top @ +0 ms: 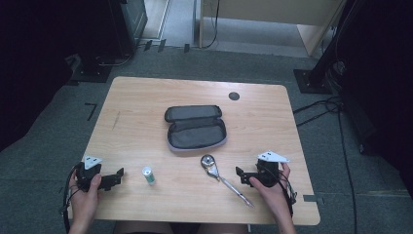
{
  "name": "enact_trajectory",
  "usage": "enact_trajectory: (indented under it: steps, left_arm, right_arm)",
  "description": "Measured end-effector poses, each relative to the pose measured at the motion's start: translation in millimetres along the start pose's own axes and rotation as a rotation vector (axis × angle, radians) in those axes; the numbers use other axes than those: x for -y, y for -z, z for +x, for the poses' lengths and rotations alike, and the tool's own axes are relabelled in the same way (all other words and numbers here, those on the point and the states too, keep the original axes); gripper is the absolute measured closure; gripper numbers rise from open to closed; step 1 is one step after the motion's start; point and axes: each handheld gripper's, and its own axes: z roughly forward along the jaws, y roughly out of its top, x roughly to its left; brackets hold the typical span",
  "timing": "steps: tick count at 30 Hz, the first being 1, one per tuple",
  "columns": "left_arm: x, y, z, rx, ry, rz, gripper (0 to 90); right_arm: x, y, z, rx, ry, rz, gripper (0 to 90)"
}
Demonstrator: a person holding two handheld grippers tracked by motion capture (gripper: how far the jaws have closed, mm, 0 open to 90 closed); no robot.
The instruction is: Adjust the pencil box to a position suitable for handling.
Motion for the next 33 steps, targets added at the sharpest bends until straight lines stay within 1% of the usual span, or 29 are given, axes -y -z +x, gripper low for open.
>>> enact_trajectory:
  steps: [3, 5, 7, 9, 10, 12, 14, 15, 18, 21, 24, 27, 28, 31, 33]
  left_arm:
    - [1.4, 1.3, -2.1, 0.004, -0.008, 0.002, 1.2]
    - [1.5, 1.3, -2.1, 0.005, -0.009, 0.002, 1.2]
    - [1.5, 1.4, -2.2, 0.007, -0.012, 0.003, 1.2]
    - [1.6, 1.4, -2.2, 0.007, -0.011, 0.002, 1.3]
    - [1.6, 1.4, -2.2, 0.007, -0.011, 0.002, 1.2]
    - [1.5, 1.3, -2.2, 0.007, -0.011, 0.002, 1.2]
    - [1.6, 1.3, -2.2, 0.007, -0.01, 0.002, 1.2]
    - [1.5, 1.3, -2.1, 0.007, -0.011, 0.002, 1.3]
    - [1.6, 1.3, -2.1, 0.008, -0.011, 0.002, 1.3]
    - [1.5, 1.3, -2.1, 0.007, -0.011, 0.002, 1.3]
    - [1.6, 1.4, -2.1, 0.008, -0.011, 0.002, 1.3]
    - [1.5, 1.4, -2.1, 0.007, -0.011, 0.002, 1.3]
    - [1.6, 1.4, -2.1, 0.008, -0.011, 0.002, 1.3]
    - [1.6, 1.4, -2.1, 0.007, -0.011, 0.002, 1.3]
    - [1.6, 1.4, -2.1, 0.008, -0.011, 0.002, 1.3]
  right_arm:
    - [4.7, 0.8, 3.1, -0.005, -0.002, 0.003, 0.0]
    - [6.1, 0.9, 4.2, -0.005, 0.006, 0.001, 0.0]
    - [6.5, 2.0, 5.5, 0.006, 0.009, 0.001, 3.3]
    - [7.0, 3.8, 6.6, 0.014, 0.001, -0.011, 5.8]
    - [7.5, 4.8, 7.3, 0.015, -0.006, -0.011, 5.9]
    - [8.5, 5.4, 8.8, 0.011, 0.005, -0.015, 7.3]
    - [9.4, 6.8, 11.0, 0.011, 0.011, -0.02, 13.6]
    - [9.7, 7.2, 11.8, 0.011, 0.013, -0.024, 13.4]
    - [10.6, 7.6, 14.3, -0.011, 0.016, -0.021, 17.4]
    - [12.8, 8.4, 19.4, -0.028, 0.028, -0.024, 24.9]
    - [16.1, 11.0, 24.3, -0.04, 0.054, -0.023, 34.4]
    - [21.9, 16.9, 29.2, -0.067, 0.058, -0.018, 40.6]
    - [24.0, 18.8, 30.4, -0.075, 0.069, -0.017, 41.7]
    - [30.0, 24.9, 33.5, -0.057, 0.087, -0.008, 46.7]
    - [33.7, 28.9, 33.5, -0.063, 0.077, -0.009, 49.4]
